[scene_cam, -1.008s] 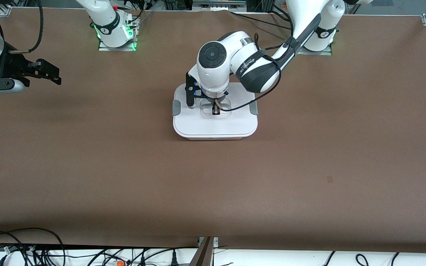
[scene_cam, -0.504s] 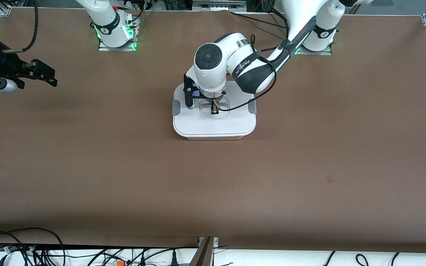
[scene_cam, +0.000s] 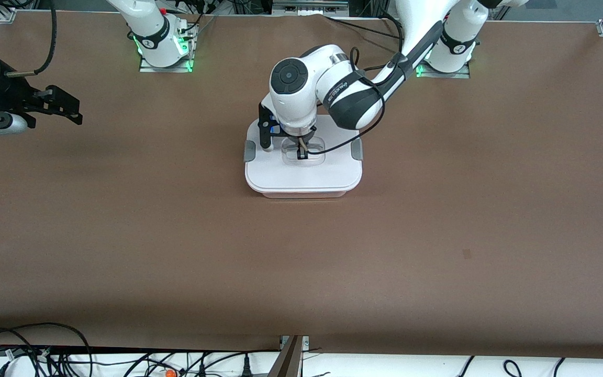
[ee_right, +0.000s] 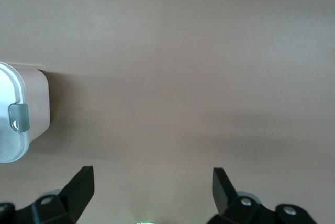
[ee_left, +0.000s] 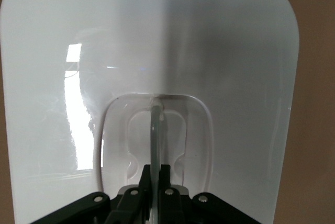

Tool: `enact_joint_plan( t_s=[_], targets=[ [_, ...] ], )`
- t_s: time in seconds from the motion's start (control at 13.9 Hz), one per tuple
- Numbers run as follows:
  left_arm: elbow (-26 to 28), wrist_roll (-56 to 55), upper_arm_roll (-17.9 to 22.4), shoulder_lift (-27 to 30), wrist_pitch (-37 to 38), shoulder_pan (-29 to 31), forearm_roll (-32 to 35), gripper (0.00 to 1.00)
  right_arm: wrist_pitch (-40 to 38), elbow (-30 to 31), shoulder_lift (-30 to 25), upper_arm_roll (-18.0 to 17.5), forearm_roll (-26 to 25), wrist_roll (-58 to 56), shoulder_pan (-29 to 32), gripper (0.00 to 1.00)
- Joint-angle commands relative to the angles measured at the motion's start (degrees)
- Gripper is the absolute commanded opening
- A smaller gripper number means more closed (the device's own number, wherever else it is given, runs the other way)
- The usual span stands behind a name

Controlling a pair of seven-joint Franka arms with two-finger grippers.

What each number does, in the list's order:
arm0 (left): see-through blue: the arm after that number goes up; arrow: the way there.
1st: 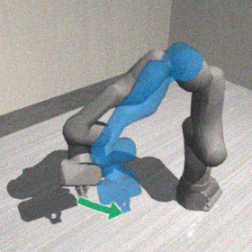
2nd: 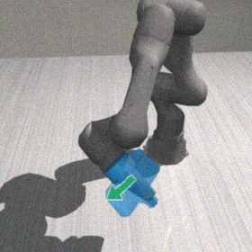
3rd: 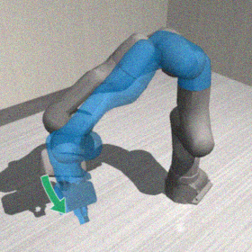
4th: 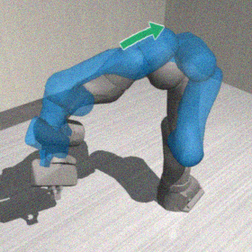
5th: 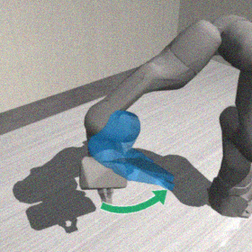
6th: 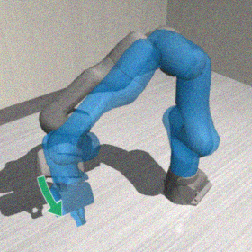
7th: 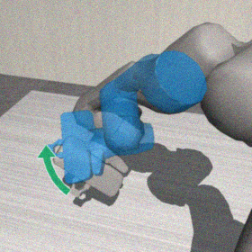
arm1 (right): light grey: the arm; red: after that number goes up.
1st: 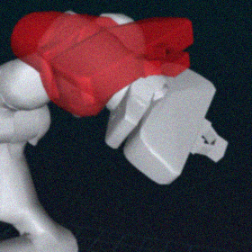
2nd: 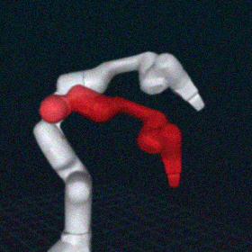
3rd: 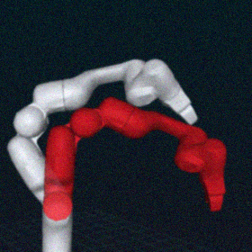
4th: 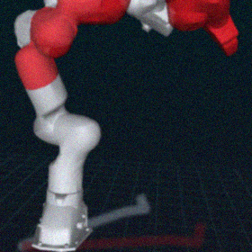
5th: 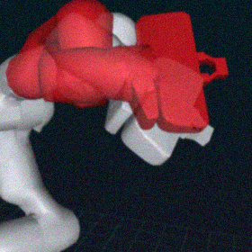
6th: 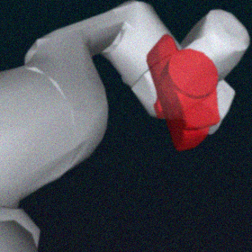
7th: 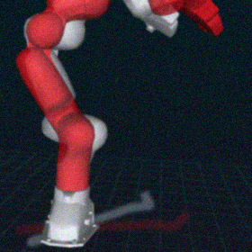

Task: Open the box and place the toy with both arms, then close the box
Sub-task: 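Lower the lid onto the box and press it down with the left gripper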

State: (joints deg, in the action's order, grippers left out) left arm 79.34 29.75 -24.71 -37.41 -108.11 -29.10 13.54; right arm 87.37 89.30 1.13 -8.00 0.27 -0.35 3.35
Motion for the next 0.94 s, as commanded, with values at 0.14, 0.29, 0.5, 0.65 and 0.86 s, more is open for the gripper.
enact_joint_plan(
  t_s=[0.14,0.29,0.5,0.65,0.86],
  targets=[
    [1.08,-1.09,0.37,-0.29,-0.35,-0.95,2.28,0.0,-1.24,-1.32,0.45,0.09,-0.8,0.17,0.07,1.0],
    [0.91,-1.09,0.37,-0.47,-0.44,-0.95,2.28,0.0,-1.33,-1.32,0.45,0.09,-0.8,0.17,0.07,1.0],
    [0.47,-1.09,0.37,-1.43,-0.53,-0.78,2.37,0.0,-1.33,-1.32,0.54,0.01,-0.8,0.26,0.07,1.0],
    [0.38,-1.09,0.45,-1.88,-0.53,-0.78,2.2,0.0,-1.33,-1.32,0.45,-0.08,-0.8,0.43,0.07,1.0],
    [0.12,-1.09,0.45,-2.32,-0.53,-0.78,2.19,0.0,-1.33,-1.23,0.45,-0.17,-0.8,0.44,0.07,1.0]
  ],
)
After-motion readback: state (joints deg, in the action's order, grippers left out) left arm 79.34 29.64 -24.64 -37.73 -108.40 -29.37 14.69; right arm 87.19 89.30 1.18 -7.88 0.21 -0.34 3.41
